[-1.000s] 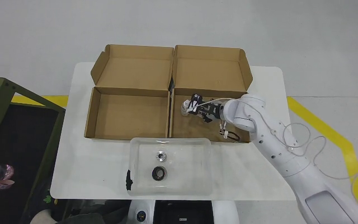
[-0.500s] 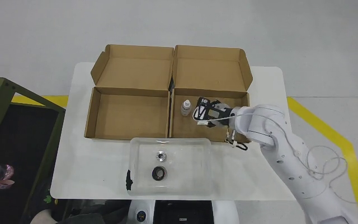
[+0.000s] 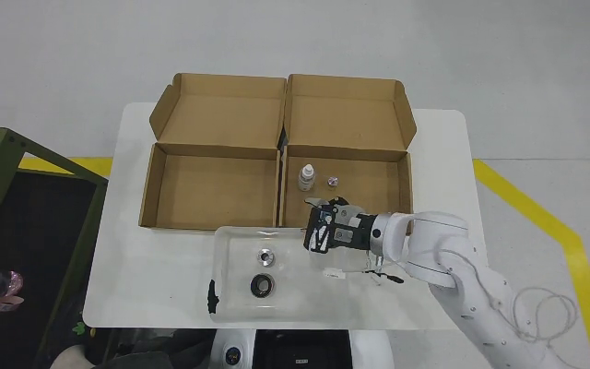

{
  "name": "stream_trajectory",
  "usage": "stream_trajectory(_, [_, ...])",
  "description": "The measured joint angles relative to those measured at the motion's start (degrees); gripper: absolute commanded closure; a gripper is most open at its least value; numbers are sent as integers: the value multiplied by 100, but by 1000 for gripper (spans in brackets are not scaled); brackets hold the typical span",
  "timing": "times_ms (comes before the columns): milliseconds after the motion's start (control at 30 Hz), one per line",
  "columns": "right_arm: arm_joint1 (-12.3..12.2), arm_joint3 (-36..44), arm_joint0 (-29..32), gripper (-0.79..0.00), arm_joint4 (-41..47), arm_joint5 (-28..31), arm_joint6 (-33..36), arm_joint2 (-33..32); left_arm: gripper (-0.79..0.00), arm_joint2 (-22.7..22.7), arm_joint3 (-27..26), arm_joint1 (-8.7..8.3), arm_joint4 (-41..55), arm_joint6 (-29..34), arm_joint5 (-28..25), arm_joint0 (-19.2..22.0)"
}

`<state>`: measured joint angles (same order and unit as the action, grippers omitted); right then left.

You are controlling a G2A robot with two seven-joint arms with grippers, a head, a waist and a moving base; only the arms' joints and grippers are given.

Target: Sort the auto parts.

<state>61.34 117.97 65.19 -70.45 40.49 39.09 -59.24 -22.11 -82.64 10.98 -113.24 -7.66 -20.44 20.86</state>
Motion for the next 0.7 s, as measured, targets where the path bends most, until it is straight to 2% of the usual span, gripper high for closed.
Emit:
stream_trajectory(233, [69, 86, 50, -351, -265, -31, -252, 562, -785, 0, 0, 0, 0, 0, 0, 0])
stream_trajectory(500, [219, -188, -236, -351, -531, -12, -337, 1307, -785, 0, 0, 0, 0, 0, 0, 0])
stream_trajectory(700, [317, -484, -452, -354, -556, -15, -307, 1620, -785, 0, 0, 0, 0, 0, 0, 0])
